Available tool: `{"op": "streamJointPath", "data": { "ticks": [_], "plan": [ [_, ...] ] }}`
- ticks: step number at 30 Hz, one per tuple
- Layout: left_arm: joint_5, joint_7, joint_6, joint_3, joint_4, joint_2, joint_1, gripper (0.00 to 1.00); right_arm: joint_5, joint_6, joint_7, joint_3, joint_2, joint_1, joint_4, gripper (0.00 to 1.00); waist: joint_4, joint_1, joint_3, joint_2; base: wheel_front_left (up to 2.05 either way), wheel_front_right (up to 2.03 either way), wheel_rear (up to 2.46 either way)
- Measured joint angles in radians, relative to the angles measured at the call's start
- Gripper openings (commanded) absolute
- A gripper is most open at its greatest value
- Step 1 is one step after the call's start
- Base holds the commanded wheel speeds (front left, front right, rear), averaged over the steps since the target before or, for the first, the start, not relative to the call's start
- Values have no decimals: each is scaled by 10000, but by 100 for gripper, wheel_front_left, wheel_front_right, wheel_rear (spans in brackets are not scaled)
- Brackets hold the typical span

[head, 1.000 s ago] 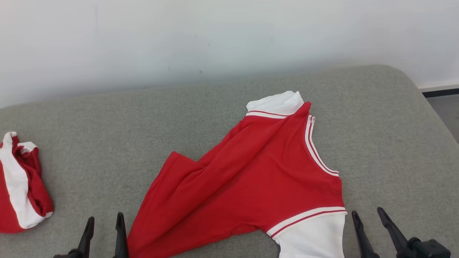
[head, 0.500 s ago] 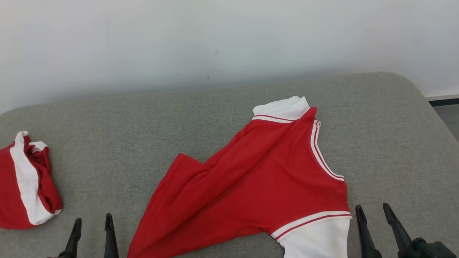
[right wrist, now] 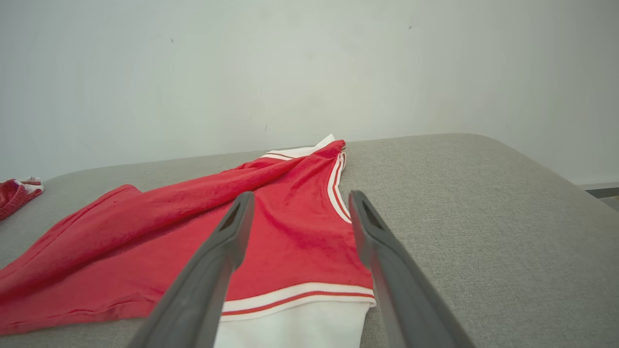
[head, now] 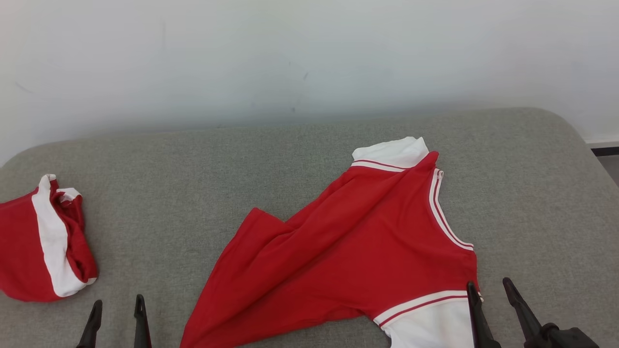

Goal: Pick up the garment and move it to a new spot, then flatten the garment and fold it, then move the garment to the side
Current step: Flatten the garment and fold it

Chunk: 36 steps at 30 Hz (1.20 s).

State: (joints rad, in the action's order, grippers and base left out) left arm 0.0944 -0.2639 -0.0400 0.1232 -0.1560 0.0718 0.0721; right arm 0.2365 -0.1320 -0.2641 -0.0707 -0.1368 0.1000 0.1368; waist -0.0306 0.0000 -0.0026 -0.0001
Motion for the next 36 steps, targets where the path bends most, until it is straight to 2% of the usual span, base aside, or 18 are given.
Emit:
{"op": "streamJointPath", "data": {
  "ticks": [20,30,36],
  "plan": [
    [602,0,-738,-176,86,54,35,100,-69,0,0,-82,8,-19,104,100,6,0,-78,1,0,0,0],
    [663,0,-809,-203,6,73,52,100,-71,0,0,-102,-17,-20,207,100,0,0,-139,0,0,0,0],
    [583,0,-836,-516,-690,123,133,100,-71,0,8,35,2,-8,1037,100,-44,0,-154,1,0,0,0]
  ]
}}
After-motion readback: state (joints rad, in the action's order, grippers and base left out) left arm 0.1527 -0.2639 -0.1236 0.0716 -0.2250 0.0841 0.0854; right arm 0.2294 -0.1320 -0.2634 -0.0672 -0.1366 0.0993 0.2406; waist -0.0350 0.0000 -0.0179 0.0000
